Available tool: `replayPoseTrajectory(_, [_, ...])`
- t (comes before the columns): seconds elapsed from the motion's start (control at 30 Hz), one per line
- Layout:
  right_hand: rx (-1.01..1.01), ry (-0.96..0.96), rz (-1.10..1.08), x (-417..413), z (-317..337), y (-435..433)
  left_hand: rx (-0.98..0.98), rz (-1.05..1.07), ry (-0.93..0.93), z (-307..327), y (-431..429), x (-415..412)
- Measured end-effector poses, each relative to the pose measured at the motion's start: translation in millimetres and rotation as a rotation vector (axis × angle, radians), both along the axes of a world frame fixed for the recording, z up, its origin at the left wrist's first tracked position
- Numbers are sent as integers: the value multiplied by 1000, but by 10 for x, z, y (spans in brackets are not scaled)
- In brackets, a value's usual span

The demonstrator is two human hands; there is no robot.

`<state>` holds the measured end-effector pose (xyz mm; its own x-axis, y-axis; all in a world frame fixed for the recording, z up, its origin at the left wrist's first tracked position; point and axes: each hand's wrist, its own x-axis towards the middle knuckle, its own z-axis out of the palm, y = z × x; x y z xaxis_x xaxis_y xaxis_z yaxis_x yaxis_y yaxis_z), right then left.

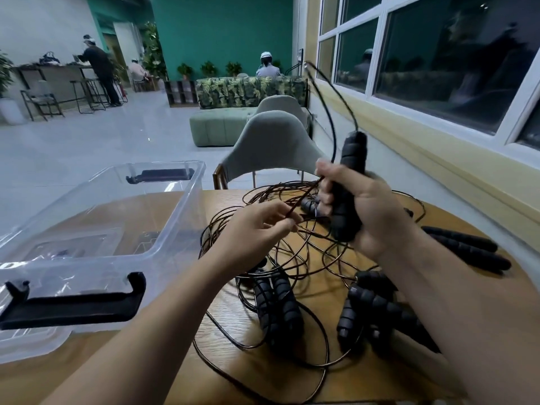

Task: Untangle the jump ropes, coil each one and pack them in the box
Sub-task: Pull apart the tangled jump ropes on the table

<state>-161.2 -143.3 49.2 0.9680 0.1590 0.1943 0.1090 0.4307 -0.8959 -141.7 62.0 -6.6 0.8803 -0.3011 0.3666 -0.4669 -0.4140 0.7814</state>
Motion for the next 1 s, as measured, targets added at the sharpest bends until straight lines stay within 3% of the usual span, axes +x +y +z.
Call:
replayPoseTrajectory(0.13, [123,-3,-26,-24,168,-258,132,40,-86,-65,14,50])
replayPoseTrajectory(0.3, [206,68,-130,30,152,-452,161,93,-142,-36,28,103])
replayPoseTrajectory(0.5, [24,170,-95,12,-223,-172,57,117,-200,-2,-93,54])
replayPoseTrajectory(0.67, [-53,135,-96,-48,-481,210,15,100,-253,22,-157,13])
replayPoseTrajectory(1.0, [-151,17,-227,34,-436,300,60,68,-161,-58,-64,108])
